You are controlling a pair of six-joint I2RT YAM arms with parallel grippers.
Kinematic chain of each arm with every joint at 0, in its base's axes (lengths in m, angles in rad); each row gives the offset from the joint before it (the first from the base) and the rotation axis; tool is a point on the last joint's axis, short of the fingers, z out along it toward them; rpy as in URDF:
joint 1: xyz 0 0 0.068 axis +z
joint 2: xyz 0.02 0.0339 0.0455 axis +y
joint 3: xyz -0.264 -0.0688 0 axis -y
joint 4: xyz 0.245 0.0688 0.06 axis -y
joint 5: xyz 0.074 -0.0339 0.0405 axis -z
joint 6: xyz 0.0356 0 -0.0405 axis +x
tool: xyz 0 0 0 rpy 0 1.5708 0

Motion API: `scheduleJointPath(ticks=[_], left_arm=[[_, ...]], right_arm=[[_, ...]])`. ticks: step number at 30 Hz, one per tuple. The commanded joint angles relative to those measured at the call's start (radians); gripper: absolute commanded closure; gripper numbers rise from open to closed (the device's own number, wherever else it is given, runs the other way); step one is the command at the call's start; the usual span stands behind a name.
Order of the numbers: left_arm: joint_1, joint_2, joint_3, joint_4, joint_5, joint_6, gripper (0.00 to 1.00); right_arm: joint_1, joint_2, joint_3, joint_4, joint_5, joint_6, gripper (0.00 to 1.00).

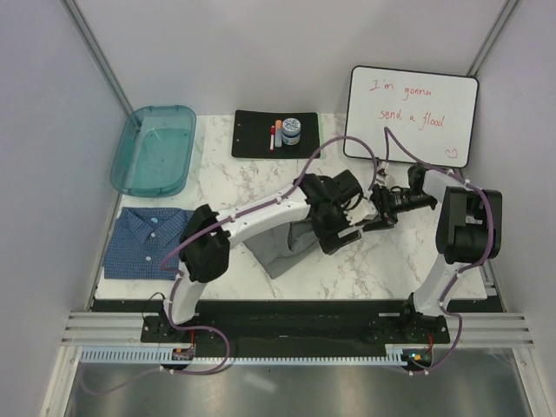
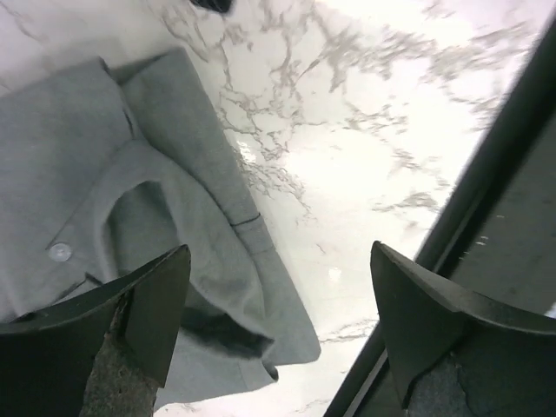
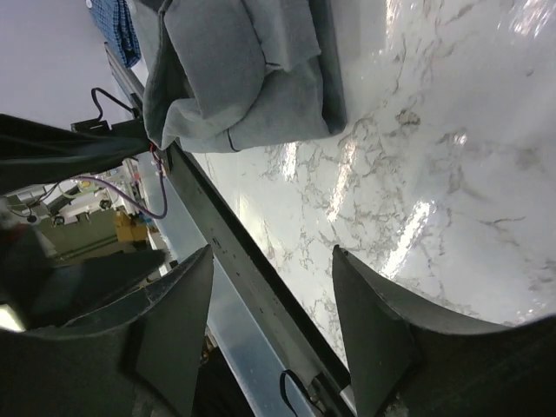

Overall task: Fold and stack the long sleeve shirts
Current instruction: Fold the shirt

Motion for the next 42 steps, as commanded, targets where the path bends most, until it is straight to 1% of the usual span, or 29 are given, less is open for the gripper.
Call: scheduleJointPath(ticks=[1, 4, 5, 6, 7, 9, 13, 16, 17, 19, 20, 22, 23, 25, 26, 27, 28, 29, 30, 31, 32, 33, 34, 35, 37, 38, 39, 41, 42], left_arm=[[0.107, -0.217, 0.016, -0.016, 0.194, -0.024, 0.13], [0.242, -0.282, -0.160, 0.035, 0.246, 0.041, 0.18], [0.317, -0.298, -0.193, 0.042, 0.258, 0.055, 0.19], [0.354, -0.300, -0.220, 0.044, 0.313, 0.076, 0.19], [0.388, -0.300, -0.272, 0.047, 0.333, 0.102, 0.24], [0.456, -0.305, -0.335, 0.090, 0.347, 0.140, 0.29], [0.471, -0.323, -0.505, 0.173, 0.321, 0.197, 0.35], [0.471, -0.314, -0.596, 0.222, 0.313, 0.185, 0.41], [0.471, -0.308, -0.616, 0.233, 0.333, 0.174, 0.44], [0.466, -0.299, -0.667, 0.259, 0.384, 0.142, 0.51], [0.450, -0.294, -0.681, 0.271, 0.433, 0.121, 0.53], [0.408, -0.285, -0.701, 0.297, 0.476, 0.058, 0.57], [0.349, -0.282, -0.702, 0.334, 0.520, 0.030, 0.57], [0.274, -0.273, -0.684, 0.378, 0.572, -0.048, 0.57], [0.194, -0.265, -0.664, 0.400, 0.597, -0.069, 0.57], [0.165, -0.262, -0.644, 0.401, 0.617, -0.092, 0.54], [0.146, -0.260, -0.602, 0.400, 0.641, -0.102, 0.53], [0.144, -0.286, -0.590, 0.404, 0.681, -0.119, 0.52], [0.158, -0.311, -0.586, 0.435, 0.707, -0.155, 0.51], [0.182, -0.344, -0.586, 0.455, 0.732, -0.172, 0.50], [0.246, -0.401, -0.586, 0.473, 0.740, -0.189, 0.48], [0.288, -0.427, -0.581, 0.487, 0.732, -0.204, 0.46], [0.333, -0.441, -0.564, 0.487, 0.711, -0.205, 0.46], [0.424, -0.447, -0.555, 0.484, 0.636, -0.200, 0.45], [0.512, -0.423, -0.503, 0.426, 0.584, -0.104, 0.45], [0.567, -0.402, -0.483, 0.402, 0.501, -0.062, 0.45], [0.584, -0.359, -0.471, 0.391, 0.460, 0.023, 0.47], [0.610, -0.311, -0.440, 0.361, 0.371, 0.088, 0.49], [0.612, -0.274, -0.442, 0.361, 0.358, 0.135, 0.53]], right_arm=[[0.014, -0.055, -0.081, 0.055, -0.008, 0.054, 0.36], [0.067, -0.035, -0.108, 0.121, 0.003, 0.100, 0.36], [0.084, -0.031, -0.110, 0.150, 0.004, 0.130, 0.36], [0.119, -0.023, -0.119, 0.226, 0.009, 0.161, 0.37], [0.133, -0.015, -0.121, 0.271, 0.018, 0.240, 0.37], [0.190, 0.018, -0.112, 0.386, 0.053, 0.309, 0.38], [0.230, 0.101, -0.044, 0.465, 0.105, 0.412, 0.48], [0.245, 0.152, 0.004, 0.528, 0.162, 0.442, 0.63], [0.254, 0.167, 0.019, 0.541, 0.173, 0.455, 0.69], [0.267, 0.221, 0.088, 0.558, 0.193, 0.465, 0.76], [0.279, 0.256, 0.118, 0.568, 0.200, 0.477, 0.83], [0.293, 0.285, 0.203, 0.591, 0.205, 0.495, 0.86], [0.317, 0.311, 0.235, 0.600, 0.213, 0.498, 0.87], [0.346, 0.331, 0.341, 0.597, 0.213, 0.491, 0.88], [0.368, 0.333, 0.370, 0.595, 0.201, 0.480, 0.85], [0.370, 0.328, 0.414, 0.592, 0.187, 0.468, 0.83], [0.370, 0.322, 0.431, 0.585, 0.178, 0.451, 0.80], [0.356, 0.298, 0.456, 0.512, 0.182, 0.416, 0.73], [0.344, 0.282, 0.508, 0.464, 0.202, 0.373, 0.69], [0.331, 0.267, 0.531, 0.412, 0.216, 0.276, 0.66], [0.304, 0.229, 0.550, 0.317, 0.236, 0.234, 0.60], [0.290, 0.204, 0.557, 0.277, 0.256, 0.200, 0.58], [0.281, 0.180, 0.545, 0.241, 0.259, 0.158, 0.57], [0.271, 0.120, 0.490, 0.194, 0.262, 0.144, 0.56], [0.273, 0.057, 0.400, 0.180, 0.236, 0.133, 0.57], [0.280, 0.007, 0.299, 0.189, 0.219, 0.149, 0.58], [0.287, -0.010, 0.253, 0.192, 0.196, 0.158, 0.59], [0.314, -0.035, 0.135, 0.189, 0.127, 0.166, 0.62], [0.322, -0.037, 0.098, 0.190, 0.101, 0.163, 0.63]])
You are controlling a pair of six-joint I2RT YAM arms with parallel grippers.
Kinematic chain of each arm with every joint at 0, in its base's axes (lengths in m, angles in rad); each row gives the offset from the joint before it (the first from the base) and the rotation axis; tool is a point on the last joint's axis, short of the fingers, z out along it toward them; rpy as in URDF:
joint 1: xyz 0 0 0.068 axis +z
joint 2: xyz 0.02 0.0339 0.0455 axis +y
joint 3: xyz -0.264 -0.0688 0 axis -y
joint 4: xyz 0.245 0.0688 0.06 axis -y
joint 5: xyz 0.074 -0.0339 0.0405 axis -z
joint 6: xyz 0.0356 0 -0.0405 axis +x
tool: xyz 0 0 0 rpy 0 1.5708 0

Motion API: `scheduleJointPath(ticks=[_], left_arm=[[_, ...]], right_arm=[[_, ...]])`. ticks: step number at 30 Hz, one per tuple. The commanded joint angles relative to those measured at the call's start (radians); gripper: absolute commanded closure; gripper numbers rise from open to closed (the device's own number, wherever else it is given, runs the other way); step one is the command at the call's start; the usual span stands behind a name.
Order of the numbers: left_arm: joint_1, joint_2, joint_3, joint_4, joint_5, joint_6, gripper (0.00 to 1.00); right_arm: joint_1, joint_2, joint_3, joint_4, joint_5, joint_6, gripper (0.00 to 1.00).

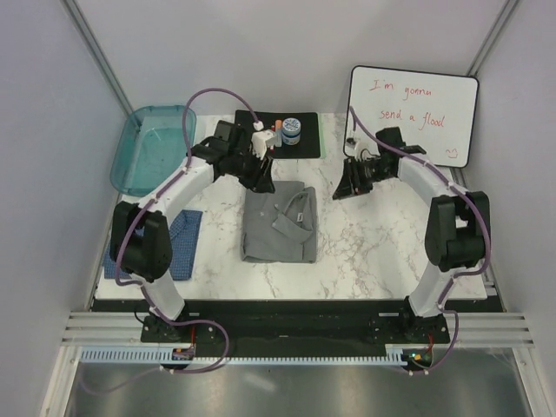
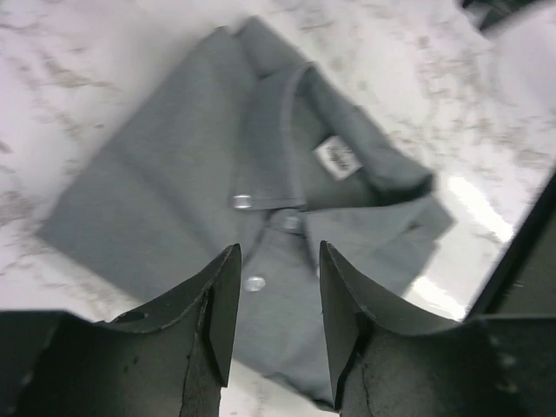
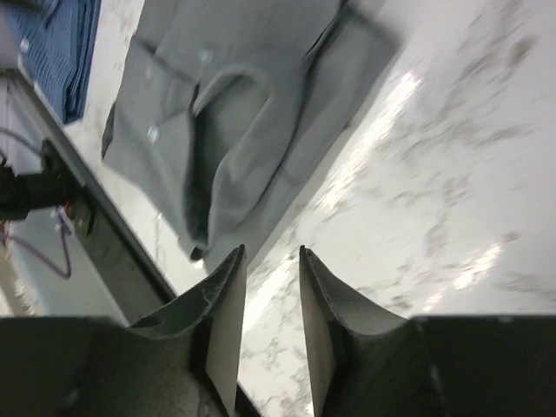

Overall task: Fold and stack the long sleeve shirts
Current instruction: Fold the shirt

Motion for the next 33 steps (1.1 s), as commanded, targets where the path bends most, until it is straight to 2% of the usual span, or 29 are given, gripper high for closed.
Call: scheduleJointPath(ticks=[1, 2, 5, 10, 12, 15, 16, 18, 21, 23, 25, 26, 28, 30, 31, 33], left_arm=[[0.001, 0.108, 0.017, -0.041, -0.157, 0.207, 0.54], [-0.005, 0.122, 0.008, -0.030, -0.178, 0.213, 0.55], [-0.020, 0.189, -0.007, -0.024, -0.240, 0.221, 0.59], [-0.031, 0.218, -0.073, -0.022, -0.332, 0.171, 0.61], [-0.031, 0.203, -0.134, -0.021, -0.340, 0.122, 0.67], [-0.060, 0.140, -0.234, -0.032, -0.289, 0.011, 0.76], [-0.077, 0.111, -0.254, -0.036, -0.234, -0.062, 0.77], [-0.150, 0.087, -0.295, -0.067, -0.155, -0.147, 0.79], [-0.277, 0.015, -0.299, -0.029, 0.055, -0.219, 0.72], [-0.285, -0.018, -0.258, 0.051, 0.131, -0.346, 0.67], [-0.241, -0.047, -0.230, 0.112, 0.165, -0.458, 0.62], [-0.217, -0.073, -0.230, 0.154, 0.159, -0.489, 0.56], [-0.134, -0.146, -0.243, 0.243, 0.095, -0.550, 0.55], [-0.057, -0.192, -0.269, 0.283, 0.065, -0.558, 0.48], [-0.037, -0.199, -0.274, 0.284, 0.061, -0.544, 0.40], [0.015, -0.220, -0.279, 0.284, 0.067, -0.523, 0.31]], right_arm=[[0.074, -0.023, -0.213, -0.079, -0.183, -0.049, 0.65], [0.096, -0.026, -0.296, -0.064, -0.213, -0.060, 0.66], [0.139, -0.040, -0.384, -0.015, -0.222, -0.054, 0.68], [0.177, 0.030, -0.372, 0.020, -0.187, -0.030, 0.69], [0.177, 0.055, -0.370, 0.049, -0.138, -0.020, 0.72], [0.171, 0.087, -0.352, 0.138, -0.063, 0.048, 0.76], [0.156, 0.098, -0.311, 0.146, -0.060, 0.053, 0.76], [0.121, 0.087, -0.268, 0.140, -0.032, 0.055, 0.76], [0.027, 0.034, -0.190, 0.054, 0.018, 0.006, 0.72], [-0.010, 0.008, -0.157, -0.068, 0.045, -0.088, 0.70], [-0.019, -0.041, -0.168, -0.165, 0.081, -0.166, 0.68], [-0.018, -0.057, -0.172, -0.194, 0.092, -0.187, 0.66], [-0.018, -0.084, -0.177, -0.294, 0.121, -0.246, 0.62], [-0.018, -0.081, -0.176, -0.398, 0.141, -0.367, 0.57], [-0.016, -0.074, -0.173, -0.436, 0.151, -0.425, 0.56], [-0.007, -0.039, -0.172, -0.502, 0.177, -0.545, 0.55]])
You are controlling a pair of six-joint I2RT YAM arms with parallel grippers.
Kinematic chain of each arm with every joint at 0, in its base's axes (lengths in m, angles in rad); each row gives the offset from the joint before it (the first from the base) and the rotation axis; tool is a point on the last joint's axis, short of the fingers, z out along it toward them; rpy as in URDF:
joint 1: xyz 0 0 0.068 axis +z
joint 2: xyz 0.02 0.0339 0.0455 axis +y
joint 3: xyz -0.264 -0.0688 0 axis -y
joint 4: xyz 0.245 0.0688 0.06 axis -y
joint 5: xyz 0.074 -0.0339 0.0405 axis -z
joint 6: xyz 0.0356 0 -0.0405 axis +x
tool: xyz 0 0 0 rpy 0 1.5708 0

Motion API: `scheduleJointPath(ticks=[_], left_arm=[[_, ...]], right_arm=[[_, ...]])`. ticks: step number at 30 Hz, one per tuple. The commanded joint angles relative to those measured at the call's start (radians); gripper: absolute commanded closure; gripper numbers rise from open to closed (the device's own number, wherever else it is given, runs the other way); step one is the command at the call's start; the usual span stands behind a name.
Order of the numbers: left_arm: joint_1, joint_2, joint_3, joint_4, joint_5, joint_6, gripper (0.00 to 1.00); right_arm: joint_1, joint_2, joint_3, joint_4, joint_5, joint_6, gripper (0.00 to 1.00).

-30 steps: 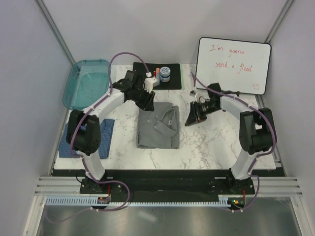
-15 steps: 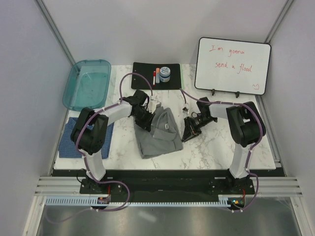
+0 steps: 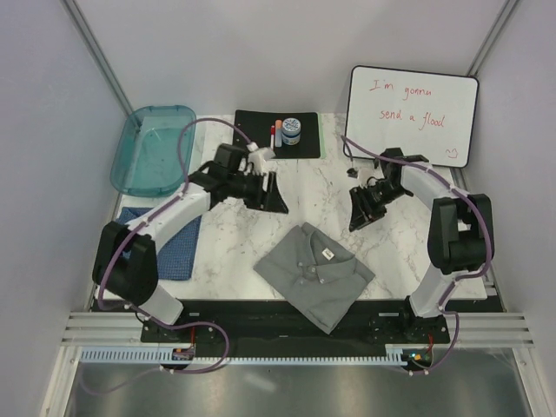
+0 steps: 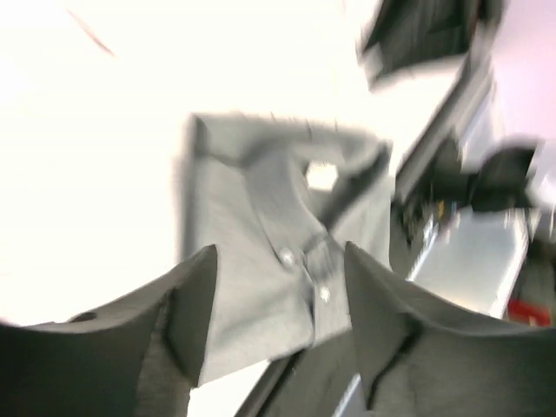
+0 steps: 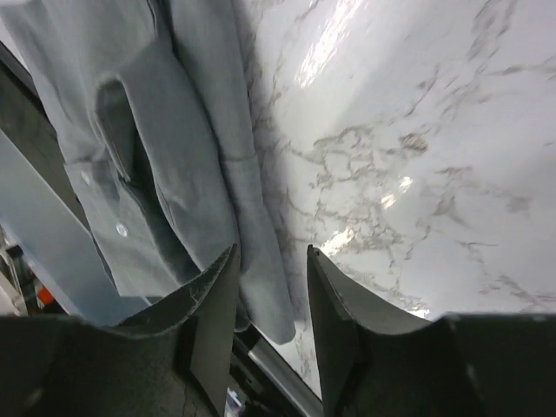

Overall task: Fold and stack the long sleeve shirts
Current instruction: Fold the shirt

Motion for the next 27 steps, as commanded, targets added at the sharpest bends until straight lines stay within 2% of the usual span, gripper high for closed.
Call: scheduleJointPath(ticks=[1, 3, 6, 11, 13, 14, 15, 16, 17, 20, 23, 24, 27], left_arm=[[0.108, -0.083, -0.007, 0.100, 0.005, -0.049, 0.24], [0.134, -0.106, -0.020, 0.105, -0.001, -0.016, 0.22], [0.162, -0.158, -0.049, 0.107, -0.002, 0.028, 0.21], [0.180, -0.224, -0.097, 0.085, -0.001, 0.082, 0.21], [0.185, -0.233, -0.110, 0.079, -0.001, 0.100, 0.20], [0.188, -0.242, -0.113, 0.079, -0.001, 0.103, 0.20], [0.195, -0.245, -0.119, 0.077, -0.002, 0.108, 0.18], [0.198, -0.251, -0.127, 0.076, -0.005, 0.111, 0.05], [0.205, -0.261, -0.133, 0.076, -0.004, 0.113, 0.01], [0.261, -0.274, -0.165, 0.076, 0.021, 0.116, 0.01], [0.300, -0.273, -0.204, 0.070, 0.097, 0.136, 0.01], [0.301, -0.268, -0.208, 0.062, 0.111, 0.157, 0.01], [0.304, -0.261, -0.228, 0.038, 0.131, 0.241, 0.01]], right_arm=[[0.024, 0.043, 0.005, -0.244, 0.089, -0.306, 0.55], [0.051, 0.066, -0.018, -0.226, 0.103, -0.328, 0.61], [0.089, 0.101, -0.040, -0.240, 0.070, -0.332, 0.64], [0.136, 0.123, -0.067, -0.246, 0.074, -0.349, 0.58], [0.152, 0.140, -0.070, -0.222, 0.077, -0.333, 0.59], [0.156, 0.145, -0.067, -0.209, 0.079, -0.323, 0.62], [0.162, 0.164, -0.049, -0.185, 0.086, -0.316, 0.66], [0.166, 0.177, -0.035, -0.173, 0.091, -0.296, 0.69], [0.171, 0.189, -0.015, -0.160, 0.096, -0.288, 0.77], [0.195, 0.290, 0.118, -0.142, 0.119, -0.276, 0.99], [0.237, 0.400, 0.333, -0.149, 0.131, -0.265, 1.00], [0.263, 0.425, 0.452, -0.159, 0.134, -0.266, 1.00], [0.307, 0.500, 0.663, -0.198, 0.143, -0.263, 0.99]])
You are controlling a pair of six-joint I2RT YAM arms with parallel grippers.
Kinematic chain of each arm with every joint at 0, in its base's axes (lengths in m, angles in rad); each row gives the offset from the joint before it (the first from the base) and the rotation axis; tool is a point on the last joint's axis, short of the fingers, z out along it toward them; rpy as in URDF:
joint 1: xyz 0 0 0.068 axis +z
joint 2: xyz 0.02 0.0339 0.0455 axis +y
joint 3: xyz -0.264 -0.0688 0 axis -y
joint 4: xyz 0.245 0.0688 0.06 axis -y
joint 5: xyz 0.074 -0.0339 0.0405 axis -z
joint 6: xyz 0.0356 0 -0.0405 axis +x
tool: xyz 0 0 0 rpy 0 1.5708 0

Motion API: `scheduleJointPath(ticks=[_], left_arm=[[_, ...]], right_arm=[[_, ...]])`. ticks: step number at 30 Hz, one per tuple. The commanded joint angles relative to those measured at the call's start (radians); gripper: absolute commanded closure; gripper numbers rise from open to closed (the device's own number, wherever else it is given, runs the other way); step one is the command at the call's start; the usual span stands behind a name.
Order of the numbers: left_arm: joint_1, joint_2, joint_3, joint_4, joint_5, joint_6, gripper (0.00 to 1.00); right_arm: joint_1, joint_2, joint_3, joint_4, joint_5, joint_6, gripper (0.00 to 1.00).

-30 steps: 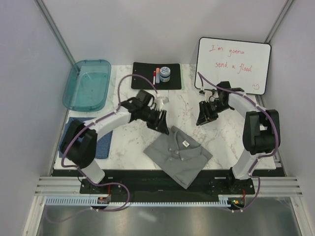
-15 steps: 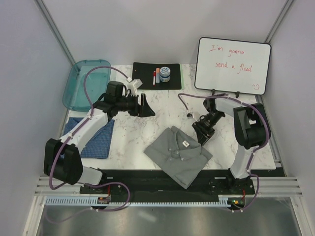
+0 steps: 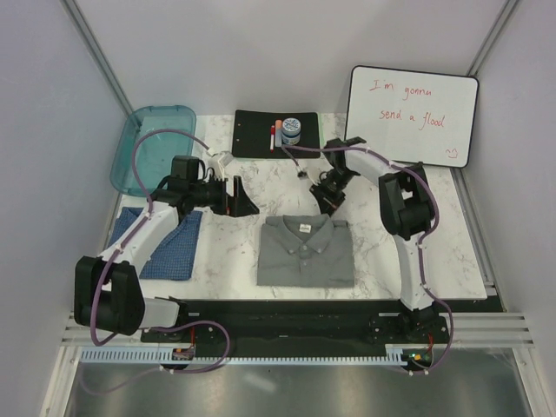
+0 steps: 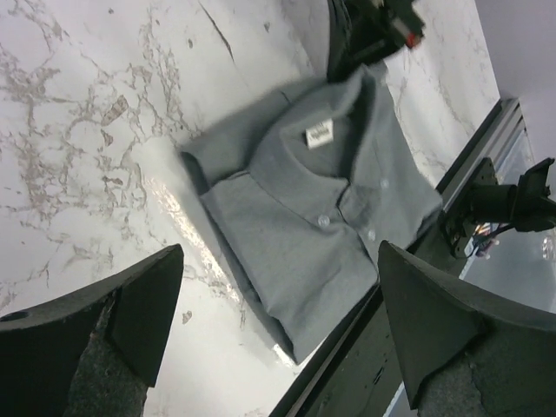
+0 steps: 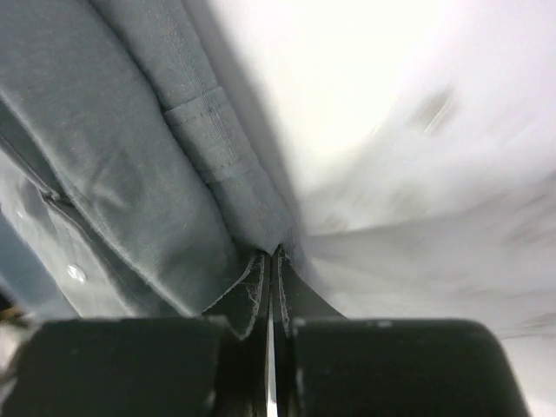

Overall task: Fold and stack the long sleeve shirts
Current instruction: Fold the shirt

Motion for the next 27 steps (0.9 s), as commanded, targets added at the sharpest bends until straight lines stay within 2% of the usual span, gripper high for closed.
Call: scheduleJointPath(ticks=[1, 2, 4, 5, 6, 7, 8, 13, 17, 20, 23, 27], left_arm=[[0.002, -0.009, -0.029, -0.031, 0.085, 0.164, 0.01], [0.002, -0.004, -0.029, -0.037, 0.113, 0.207, 0.01], [0.002, 0.024, -0.023, -0.051, 0.131, 0.307, 0.01], [0.002, 0.045, -0.016, -0.054, 0.129, 0.327, 0.04], [0.001, 0.070, -0.006, -0.065, 0.141, 0.380, 0.08], [0.001, 0.096, 0.028, -0.076, 0.152, 0.409, 0.19], [-0.004, 0.160, 0.048, -0.097, 0.157, 0.435, 0.24], [-0.061, 0.306, 0.209, -0.116, 0.106, 0.538, 0.38], [-0.155, 0.398, 0.336, -0.116, 0.034, 0.545, 0.39], [-0.218, 0.488, 0.436, -0.123, -0.030, 0.566, 0.36], [-0.261, 0.577, 0.523, -0.140, -0.044, 0.574, 0.31], [-0.283, 0.662, 0.599, -0.142, -0.038, 0.545, 0.32]], right_arm=[[0.064, 0.077, 0.305, 0.008, 0.026, 0.000, 0.95], [0.066, 0.078, 0.336, -0.012, 0.042, 0.007, 0.89], [0.046, 0.057, 0.364, -0.017, 0.074, 0.012, 0.84], [0.032, 0.022, 0.355, -0.014, 0.085, 0.011, 0.76], [-0.003, 0.006, 0.335, -0.013, 0.088, 0.004, 0.73], [-0.023, -0.009, 0.327, -0.009, 0.089, 0.006, 0.71], [-0.043, -0.030, 0.320, 0.000, 0.082, 0.004, 0.67], [-0.120, -0.074, 0.280, 0.007, -0.004, 0.004, 0.64], [-0.120, -0.107, 0.164, 0.046, -0.062, 0.043, 0.68], [-0.123, -0.127, 0.067, 0.134, -0.050, 0.072, 0.68], [-0.143, -0.111, 0.046, 0.170, -0.061, 0.093, 0.68], [-0.166, -0.089, 0.048, 0.191, -0.072, 0.098, 0.67]])
